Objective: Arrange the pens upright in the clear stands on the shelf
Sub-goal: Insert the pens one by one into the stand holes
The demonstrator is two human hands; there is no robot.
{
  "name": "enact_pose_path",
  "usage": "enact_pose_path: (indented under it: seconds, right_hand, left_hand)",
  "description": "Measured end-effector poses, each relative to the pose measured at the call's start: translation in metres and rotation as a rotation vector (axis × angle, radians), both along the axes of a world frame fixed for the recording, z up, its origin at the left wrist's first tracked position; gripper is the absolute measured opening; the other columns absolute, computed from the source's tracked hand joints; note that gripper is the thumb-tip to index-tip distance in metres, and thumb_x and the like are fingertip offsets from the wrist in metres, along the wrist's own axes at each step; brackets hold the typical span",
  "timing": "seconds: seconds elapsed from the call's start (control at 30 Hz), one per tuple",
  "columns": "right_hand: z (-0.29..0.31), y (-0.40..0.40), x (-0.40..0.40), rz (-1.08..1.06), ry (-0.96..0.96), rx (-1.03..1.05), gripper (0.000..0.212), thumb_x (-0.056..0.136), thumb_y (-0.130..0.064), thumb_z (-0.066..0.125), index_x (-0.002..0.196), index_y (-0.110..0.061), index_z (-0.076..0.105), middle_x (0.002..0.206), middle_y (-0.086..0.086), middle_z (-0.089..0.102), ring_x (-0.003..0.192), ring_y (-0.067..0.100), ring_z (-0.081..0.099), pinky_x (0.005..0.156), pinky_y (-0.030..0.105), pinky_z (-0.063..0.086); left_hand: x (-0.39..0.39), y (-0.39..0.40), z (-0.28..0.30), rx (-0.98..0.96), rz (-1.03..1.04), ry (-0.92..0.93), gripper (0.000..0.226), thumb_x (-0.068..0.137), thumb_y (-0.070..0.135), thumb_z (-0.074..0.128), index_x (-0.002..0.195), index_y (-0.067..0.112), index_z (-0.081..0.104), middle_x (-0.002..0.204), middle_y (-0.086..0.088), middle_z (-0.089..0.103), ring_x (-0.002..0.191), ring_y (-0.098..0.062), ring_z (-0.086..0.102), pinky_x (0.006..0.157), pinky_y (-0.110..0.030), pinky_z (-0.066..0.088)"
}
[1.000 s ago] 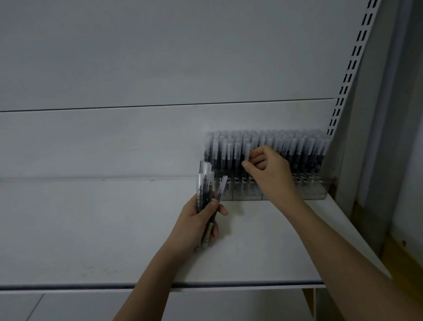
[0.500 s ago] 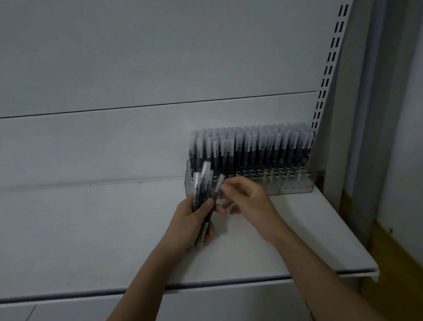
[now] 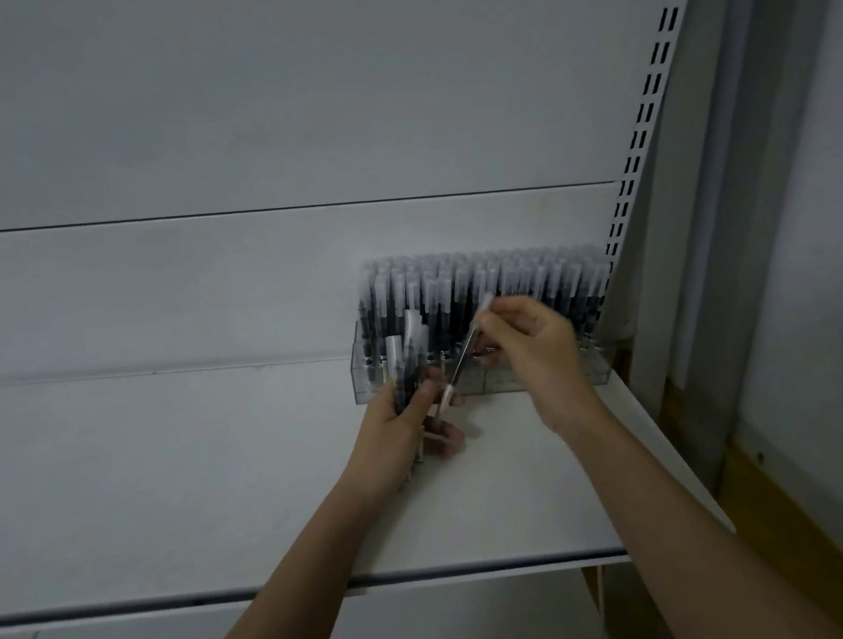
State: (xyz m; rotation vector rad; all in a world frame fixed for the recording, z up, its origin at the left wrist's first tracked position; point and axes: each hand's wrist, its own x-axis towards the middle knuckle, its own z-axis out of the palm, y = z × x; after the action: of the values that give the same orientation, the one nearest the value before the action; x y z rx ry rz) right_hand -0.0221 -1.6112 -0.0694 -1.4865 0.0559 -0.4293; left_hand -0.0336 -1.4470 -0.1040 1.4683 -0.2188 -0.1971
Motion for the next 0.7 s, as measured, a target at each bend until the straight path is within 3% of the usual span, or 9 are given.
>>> enact_pose_path:
  seconds: [0.07, 0.27, 0.37, 0.5, 0.7]
  right_hand:
    - [0.017, -0.008, 0.003, -0.047, -0.047, 0.002, 0.011, 0.092, -0.007, 0.067, 0.093, -0.019, 0.067, 0.092, 0.002, 0.072, 0.079, 0.014, 0.07, 0.067, 0.026, 0.06]
    - [0.046, -0.017, 0.016, -0.123, -0.203, -0.155, 0.011, 0.093, -0.01, 0.067, 0.097, -0.02, 0.065, 0.094, 0.0, 0.069, 0.081, 0.006, 0.069, 0.07, 0.026, 0.06]
    - [0.044, -0.019, 0.024, -0.126, -0.209, -0.259, 0.01, 0.093, -0.014, 0.069, 0.1, -0.02, 0.066, 0.094, -0.003, 0.07, 0.086, 0.009, 0.069, 0.079, 0.035, 0.061]
    - [0.037, -0.017, 0.031, -0.109, -0.199, -0.352, 0.013, 0.092, -0.013, 0.07, 0.104, -0.015, 0.066, 0.095, -0.005, 0.068, 0.087, 0.005, 0.068, 0.082, 0.033, 0.06]
    - [0.018, -0.015, 0.037, -0.048, -0.087, -0.474, 0.008, 0.092, -0.017, 0.07, 0.098, -0.017, 0.064, 0.093, 0.0, 0.068, 0.089, 0.013, 0.068, 0.084, 0.035, 0.059]
  left_hand:
    - [0.002, 0.002, -0.002, -0.023, 0.019, -0.008, 0.022, 0.105, 0.019, 0.045, 0.12, 0.008, 0.056, 0.102, -0.011, 0.073, 0.072, -0.035, 0.068, 0.071, -0.046, 0.056]
    - [0.002, 0.004, -0.004, -0.052, -0.02, -0.007, 0.023, 0.104, 0.02, 0.046, 0.122, 0.01, 0.055, 0.103, -0.018, 0.07, 0.071, -0.034, 0.068, 0.063, -0.035, 0.058]
    - [0.003, 0.004, -0.004, -0.048, -0.034, -0.002, 0.025, 0.104, 0.02, 0.045, 0.124, 0.009, 0.055, 0.102, -0.018, 0.071, 0.071, -0.034, 0.068, 0.061, -0.034, 0.058]
    - [0.004, 0.004, -0.005, -0.045, -0.043, -0.003, 0.024, 0.105, 0.019, 0.044, 0.124, 0.009, 0.055, 0.099, -0.017, 0.071, 0.069, -0.032, 0.068, 0.062, -0.035, 0.057]
    - [0.004, 0.005, -0.007, -0.044, -0.053, -0.004, 0.024, 0.105, 0.02, 0.043, 0.124, 0.01, 0.055, 0.093, -0.009, 0.073, 0.068, -0.03, 0.068, 0.061, -0.033, 0.056]
